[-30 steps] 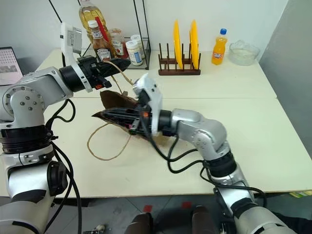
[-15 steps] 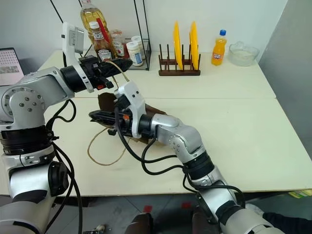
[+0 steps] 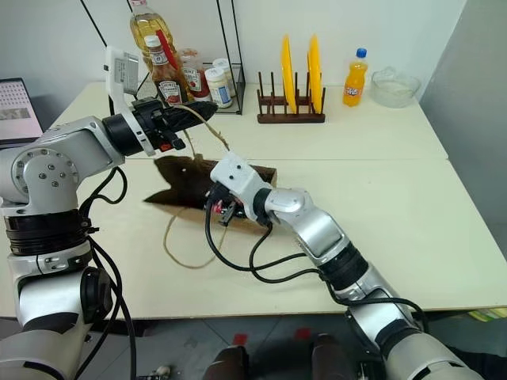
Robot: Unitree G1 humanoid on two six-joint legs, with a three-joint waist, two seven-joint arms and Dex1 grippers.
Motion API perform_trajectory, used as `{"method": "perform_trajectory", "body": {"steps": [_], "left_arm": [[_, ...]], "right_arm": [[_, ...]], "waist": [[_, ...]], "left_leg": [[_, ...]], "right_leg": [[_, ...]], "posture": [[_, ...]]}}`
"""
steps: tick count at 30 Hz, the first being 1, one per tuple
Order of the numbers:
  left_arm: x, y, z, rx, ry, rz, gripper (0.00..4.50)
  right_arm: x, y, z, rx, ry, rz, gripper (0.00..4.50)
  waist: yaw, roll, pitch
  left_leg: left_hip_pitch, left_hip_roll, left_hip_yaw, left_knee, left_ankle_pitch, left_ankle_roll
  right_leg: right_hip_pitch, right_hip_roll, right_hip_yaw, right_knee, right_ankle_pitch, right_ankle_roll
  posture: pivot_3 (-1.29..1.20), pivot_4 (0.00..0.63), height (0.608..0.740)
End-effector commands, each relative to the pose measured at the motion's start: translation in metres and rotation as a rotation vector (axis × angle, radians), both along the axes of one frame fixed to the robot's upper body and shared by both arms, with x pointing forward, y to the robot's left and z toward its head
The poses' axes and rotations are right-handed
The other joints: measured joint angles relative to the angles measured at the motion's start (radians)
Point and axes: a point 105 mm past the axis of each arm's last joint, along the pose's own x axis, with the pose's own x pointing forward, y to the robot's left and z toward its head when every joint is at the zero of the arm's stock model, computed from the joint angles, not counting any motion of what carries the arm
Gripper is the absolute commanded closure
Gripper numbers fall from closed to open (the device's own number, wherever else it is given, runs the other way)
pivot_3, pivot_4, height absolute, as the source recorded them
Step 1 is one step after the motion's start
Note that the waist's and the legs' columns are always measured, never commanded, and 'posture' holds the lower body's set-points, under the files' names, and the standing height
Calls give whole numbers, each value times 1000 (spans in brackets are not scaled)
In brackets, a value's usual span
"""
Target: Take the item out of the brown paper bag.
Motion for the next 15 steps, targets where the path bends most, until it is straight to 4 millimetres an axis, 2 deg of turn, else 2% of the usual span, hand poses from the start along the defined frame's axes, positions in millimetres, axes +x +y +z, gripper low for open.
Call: {"method": "perform_trajectory", "body": {"steps": [1,3,7,12,15], "left_arm": [[-5,1,16,1,-66,-9,4500],[-5,1,17,2,-71,-8,4500],[-7,-1,22,4,-88,-14,4500],[-8,-1,18,18,-90,-10,4500],[-8,-2,18,18,-88,-9,4500]], "right_arm": [[-15,-2,0,-102,-56,91,4478],[-18,-5,-3,-134,-56,111,4478],[-21,-22,-20,-305,-125,158,4478],[-18,-37,-36,-417,-154,181,4478],[-13,-41,-37,-443,-203,175,3874]], "waist": [[0,0,0],[1,0,0],[2,0,0],[3,0,0],[5,0,0]], "left_leg": [[0,0,0,0,0,0],[0,0,0,0,0,0],[0,0,0,0,0,0],[0,0,0,1,0,0],[0,0,0,2,0,0]], "right_leg": [[0,0,0,0,0,0],[0,0,0,0,0,0],[0,0,0,0,0,0],[1,0,0,-1,0,0],[1,0,0,-1,0,0]], "posture": [[0,150,740],[0,150,740],[0,150,740],[0,150,740],[0,150,740]]}}
